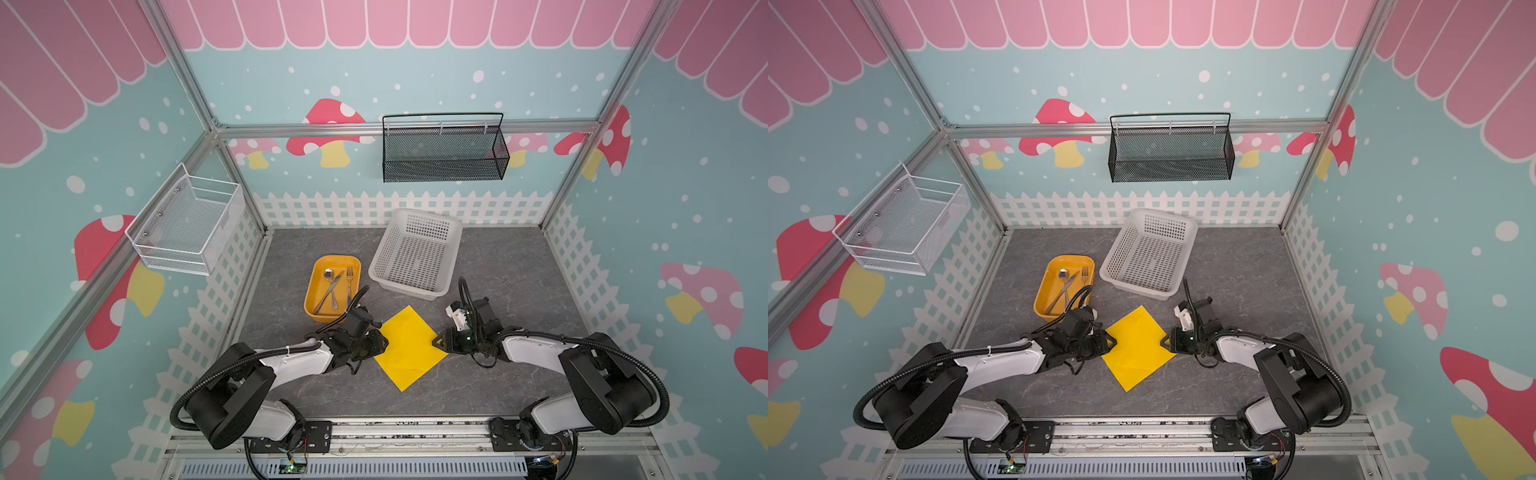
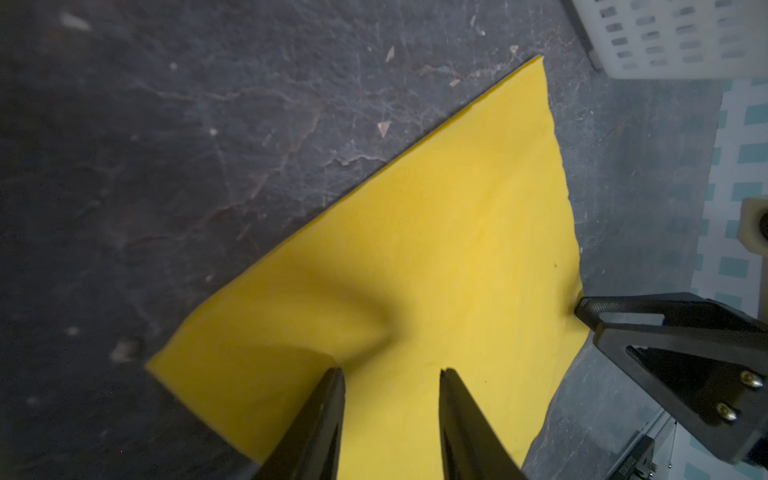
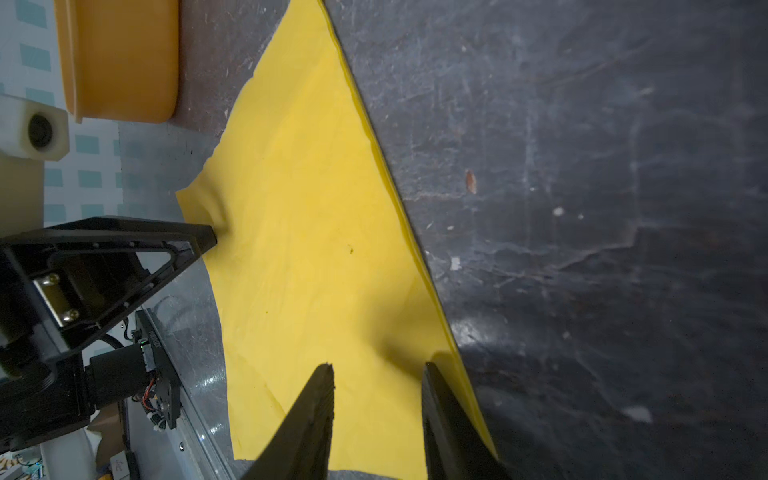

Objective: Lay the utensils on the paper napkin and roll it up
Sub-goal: 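Release the napkin and lift both grippers away from it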

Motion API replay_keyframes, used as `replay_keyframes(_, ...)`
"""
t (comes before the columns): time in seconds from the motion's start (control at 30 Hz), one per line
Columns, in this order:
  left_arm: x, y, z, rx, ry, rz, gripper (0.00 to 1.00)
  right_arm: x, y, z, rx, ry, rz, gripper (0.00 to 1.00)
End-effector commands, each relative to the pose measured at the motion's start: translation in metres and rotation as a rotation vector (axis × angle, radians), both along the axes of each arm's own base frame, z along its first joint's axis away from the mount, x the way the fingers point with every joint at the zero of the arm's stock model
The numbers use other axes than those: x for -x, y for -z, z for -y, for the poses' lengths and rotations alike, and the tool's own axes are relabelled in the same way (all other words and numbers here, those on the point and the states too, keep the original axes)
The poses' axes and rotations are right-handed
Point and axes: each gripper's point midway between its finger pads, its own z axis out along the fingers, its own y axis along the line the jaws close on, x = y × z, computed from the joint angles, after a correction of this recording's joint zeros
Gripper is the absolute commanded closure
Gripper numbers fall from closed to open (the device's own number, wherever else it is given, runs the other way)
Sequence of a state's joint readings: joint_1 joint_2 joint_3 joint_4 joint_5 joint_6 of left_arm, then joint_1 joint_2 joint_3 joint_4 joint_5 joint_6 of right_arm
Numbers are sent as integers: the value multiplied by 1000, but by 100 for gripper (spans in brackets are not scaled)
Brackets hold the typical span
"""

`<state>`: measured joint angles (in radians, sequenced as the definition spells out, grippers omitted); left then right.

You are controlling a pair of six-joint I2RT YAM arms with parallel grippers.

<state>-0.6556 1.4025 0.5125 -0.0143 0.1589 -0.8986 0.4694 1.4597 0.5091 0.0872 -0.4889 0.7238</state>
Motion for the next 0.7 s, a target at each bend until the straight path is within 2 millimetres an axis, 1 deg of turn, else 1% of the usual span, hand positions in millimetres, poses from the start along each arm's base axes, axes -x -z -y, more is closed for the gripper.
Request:
replay_keyframes(0.0, 0, -6, -8, 1, -46, 10, 56, -12, -5, 1, 19, 37, 34, 62)
replay_keyframes(0.07, -3, -19, -5, 14, -30, 44, 53, -15, -15, 2, 12, 48, 68, 60)
replay_keyframes(0.17, -8, -43, -2, 33, -12, 104, 50, -23, -34, 5, 6, 76, 140, 56)
replay_keyframes(0.23, -13, -58, -9, -11, -11, 146, 48, -29, -47, 12, 19, 120, 189, 54)
replay_keyframes(0.3, -19, -70, -23, -90, -18, 176, 48, -35, -60, 20, 36, 171, 236, 54)
replay_keyframes(0.33, -24, -77, -31, -119, -22, 182, 48, -38, -70, 24, 38, 191, 270, 53)
replay_keyframes(0.43, -43, -88, -54, -139, -44, 169, 47, -46, -93, 31, 49, 227, 353, 52)
replay_keyframes(0.5, -60, -92, -71, -132, -72, 143, 47, -50, -111, 34, 51, 233, 413, 51)
replay_keyframes(0.53, -68, -93, -77, -131, -80, 135, 47, -52, -116, 36, 56, 238, 428, 50)
replay_keyframes(0.6, -83, -94, -84, -137, -78, 111, 47, -55, -125, 40, 71, 254, 448, 50)
replay_keyframes(0.67, -94, -91, -83, -141, -57, 84, 47, -59, -131, 42, 83, 259, 460, 49)
